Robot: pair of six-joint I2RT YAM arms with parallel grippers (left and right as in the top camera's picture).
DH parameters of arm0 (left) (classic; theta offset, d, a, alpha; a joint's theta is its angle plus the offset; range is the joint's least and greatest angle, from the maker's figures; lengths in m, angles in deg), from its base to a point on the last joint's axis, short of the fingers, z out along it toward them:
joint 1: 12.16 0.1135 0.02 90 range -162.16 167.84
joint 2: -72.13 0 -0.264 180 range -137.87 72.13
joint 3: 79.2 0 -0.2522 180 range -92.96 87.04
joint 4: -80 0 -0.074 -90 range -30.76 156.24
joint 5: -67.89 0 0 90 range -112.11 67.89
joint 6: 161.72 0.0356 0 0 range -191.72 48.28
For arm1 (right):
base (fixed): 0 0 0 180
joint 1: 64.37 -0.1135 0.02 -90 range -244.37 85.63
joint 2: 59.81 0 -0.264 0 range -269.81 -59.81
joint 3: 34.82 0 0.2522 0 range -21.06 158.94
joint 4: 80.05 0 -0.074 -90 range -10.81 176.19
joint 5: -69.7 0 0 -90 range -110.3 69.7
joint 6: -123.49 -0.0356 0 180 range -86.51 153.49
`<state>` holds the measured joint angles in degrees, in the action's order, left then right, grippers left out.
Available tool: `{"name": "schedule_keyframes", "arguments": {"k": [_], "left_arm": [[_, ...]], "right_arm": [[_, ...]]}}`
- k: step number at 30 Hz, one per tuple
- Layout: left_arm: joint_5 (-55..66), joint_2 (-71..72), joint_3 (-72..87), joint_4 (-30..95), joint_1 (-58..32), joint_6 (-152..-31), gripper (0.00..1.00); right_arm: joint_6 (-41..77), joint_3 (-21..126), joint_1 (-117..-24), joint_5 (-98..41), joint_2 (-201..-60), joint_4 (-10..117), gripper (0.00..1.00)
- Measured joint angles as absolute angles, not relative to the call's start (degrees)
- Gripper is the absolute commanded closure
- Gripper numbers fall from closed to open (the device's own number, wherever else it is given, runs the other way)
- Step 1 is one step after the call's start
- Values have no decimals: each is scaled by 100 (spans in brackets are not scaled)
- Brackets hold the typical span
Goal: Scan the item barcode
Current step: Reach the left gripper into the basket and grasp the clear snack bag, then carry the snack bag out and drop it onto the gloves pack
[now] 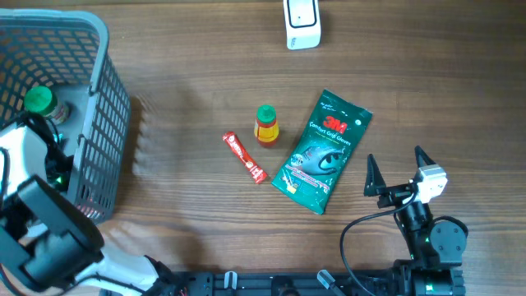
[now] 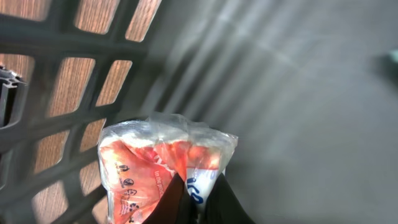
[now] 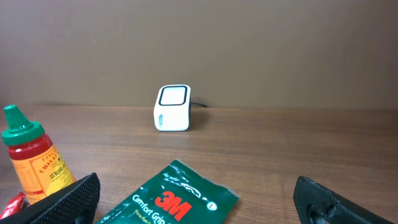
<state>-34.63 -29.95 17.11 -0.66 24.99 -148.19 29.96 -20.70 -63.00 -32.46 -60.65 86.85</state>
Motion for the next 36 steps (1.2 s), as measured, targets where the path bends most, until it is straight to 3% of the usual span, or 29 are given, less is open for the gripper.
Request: {"name": "schedule_keyframes", "arguments": {"k": [14,19,27,36], "left_arm": [[-2407,-3,478,284,2505,-13794,96],[-1911,1033,465,284,2101,-13466,96],[-1686,1750,463,267,379,-13210,96],[-1900,1319,463,269,-2491,-13042,96]], "right_arm": [[2996,-2070,-6300,-3246,-6065,8685,0],[2996,-2070,-6300,-3244,-6065,8685,0],[2996,-2070,-6300,-3246,-6065,8685,0],[2996,-2070,-6300,-3239,-6065,8685,0]]}}
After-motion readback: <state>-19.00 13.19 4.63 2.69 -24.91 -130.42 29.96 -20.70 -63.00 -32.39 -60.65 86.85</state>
